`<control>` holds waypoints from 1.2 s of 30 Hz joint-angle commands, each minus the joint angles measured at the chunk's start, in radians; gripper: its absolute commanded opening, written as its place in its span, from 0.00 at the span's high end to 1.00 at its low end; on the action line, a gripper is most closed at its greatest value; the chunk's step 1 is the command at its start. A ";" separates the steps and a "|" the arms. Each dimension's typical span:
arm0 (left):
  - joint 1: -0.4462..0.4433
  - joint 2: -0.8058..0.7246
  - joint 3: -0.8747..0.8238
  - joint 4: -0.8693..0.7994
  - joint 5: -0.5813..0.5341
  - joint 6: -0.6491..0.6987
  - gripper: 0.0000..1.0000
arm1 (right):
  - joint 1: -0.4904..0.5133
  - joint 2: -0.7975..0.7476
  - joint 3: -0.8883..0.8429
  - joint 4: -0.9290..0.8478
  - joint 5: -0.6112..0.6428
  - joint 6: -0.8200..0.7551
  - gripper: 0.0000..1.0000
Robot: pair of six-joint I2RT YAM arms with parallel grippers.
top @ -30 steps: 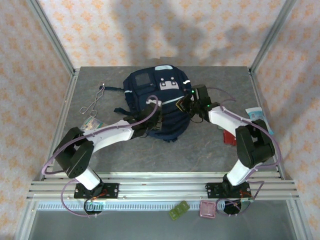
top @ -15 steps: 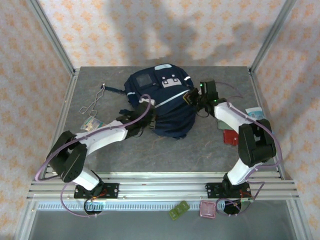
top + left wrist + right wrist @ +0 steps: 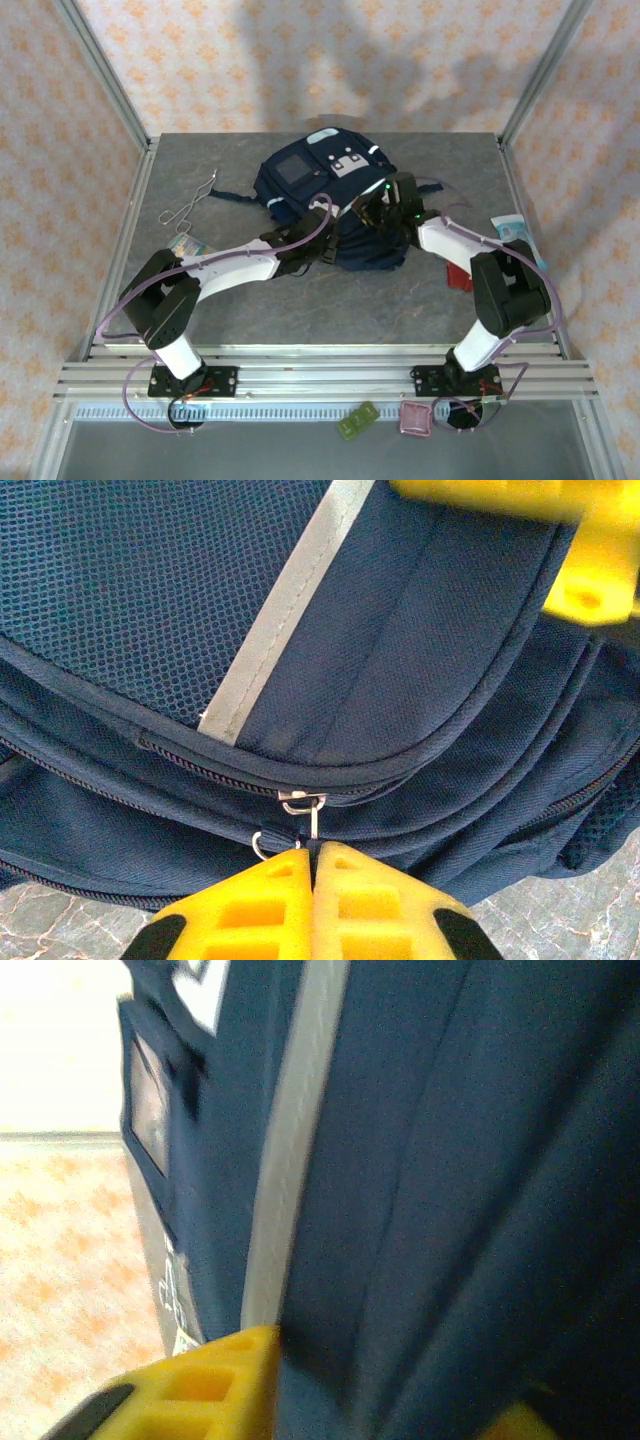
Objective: Pack books, pencil case, and school supplies into a backpack
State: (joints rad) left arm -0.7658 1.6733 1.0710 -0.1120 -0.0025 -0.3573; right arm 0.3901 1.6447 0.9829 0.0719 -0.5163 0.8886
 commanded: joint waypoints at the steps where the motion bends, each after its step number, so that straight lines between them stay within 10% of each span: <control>1: -0.003 0.017 0.026 -0.002 -0.046 0.015 1.00 | -0.002 -0.004 -0.008 0.067 -0.015 0.027 0.91; 16: 0.188 0.000 0.000 -0.016 -0.214 0.054 1.00 | 0.002 -0.036 -0.014 0.079 -0.001 0.010 1.00; 22: 0.124 -0.080 -0.007 -0.009 -0.207 0.075 0.56 | 0.007 -0.046 0.030 0.070 -0.018 -0.019 0.78; 36: -0.037 -0.079 0.027 0.073 -0.162 0.232 0.27 | 0.004 -0.061 0.110 0.133 -0.086 -0.018 0.68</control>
State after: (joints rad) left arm -0.7986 1.5410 1.0554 -0.0364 -0.1329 -0.1818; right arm 0.3985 1.6314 1.0473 0.1429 -0.5728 0.8749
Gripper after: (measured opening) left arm 0.730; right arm 0.315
